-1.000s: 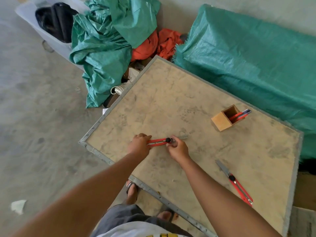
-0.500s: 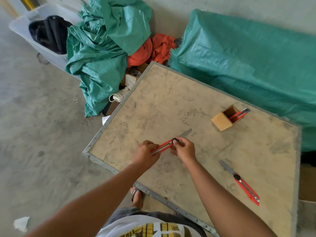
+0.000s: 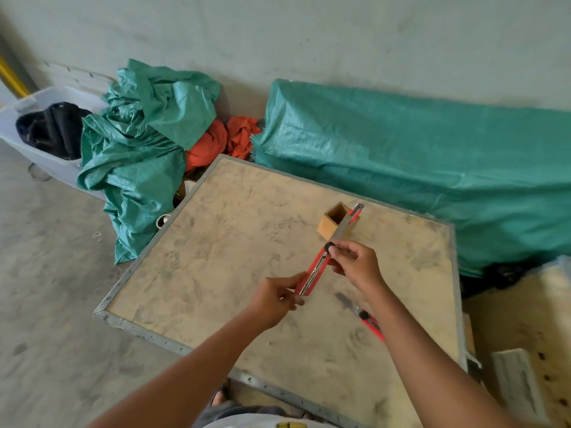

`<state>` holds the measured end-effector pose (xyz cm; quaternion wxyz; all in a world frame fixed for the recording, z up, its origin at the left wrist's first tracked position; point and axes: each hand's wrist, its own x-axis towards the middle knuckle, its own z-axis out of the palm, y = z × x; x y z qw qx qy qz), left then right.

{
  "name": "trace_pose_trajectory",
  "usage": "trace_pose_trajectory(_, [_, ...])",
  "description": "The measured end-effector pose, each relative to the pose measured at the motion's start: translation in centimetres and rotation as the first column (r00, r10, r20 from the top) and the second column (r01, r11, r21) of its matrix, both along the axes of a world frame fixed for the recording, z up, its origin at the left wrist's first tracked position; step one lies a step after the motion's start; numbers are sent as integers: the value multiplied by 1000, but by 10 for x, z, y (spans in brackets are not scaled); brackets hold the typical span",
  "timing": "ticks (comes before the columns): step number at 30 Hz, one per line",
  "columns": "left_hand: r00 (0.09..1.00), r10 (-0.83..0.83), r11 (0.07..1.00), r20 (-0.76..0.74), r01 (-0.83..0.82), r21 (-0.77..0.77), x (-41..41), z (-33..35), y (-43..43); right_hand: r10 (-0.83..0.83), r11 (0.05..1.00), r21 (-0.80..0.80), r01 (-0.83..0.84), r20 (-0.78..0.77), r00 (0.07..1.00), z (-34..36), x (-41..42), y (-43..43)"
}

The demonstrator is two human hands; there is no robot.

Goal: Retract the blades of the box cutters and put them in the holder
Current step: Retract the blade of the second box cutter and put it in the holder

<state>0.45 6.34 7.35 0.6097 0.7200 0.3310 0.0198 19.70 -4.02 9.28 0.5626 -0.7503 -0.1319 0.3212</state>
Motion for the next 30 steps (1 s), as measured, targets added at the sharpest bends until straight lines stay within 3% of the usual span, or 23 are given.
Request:
trace_pose_trajectory(6, [983,51,990,179,-27,-138,27,26,-59,44,996,73,-46,35,998,31,20,-52])
trace_pose_trajectory(11, [960,113,980,257,-66,-185,39,40,-91,195,979,36,-199,100,976,44,19,-90])
trace_pose_trajectory(20, [960,110,975,257,-55,-214,49,46,-112,335,942,-118,-314,279,900,44,14,-128])
trace_pose_trajectory(30, [964,106,972,245,-48,-228,57,43,-101,379,923,-197,-331,312,871,38,12,-120])
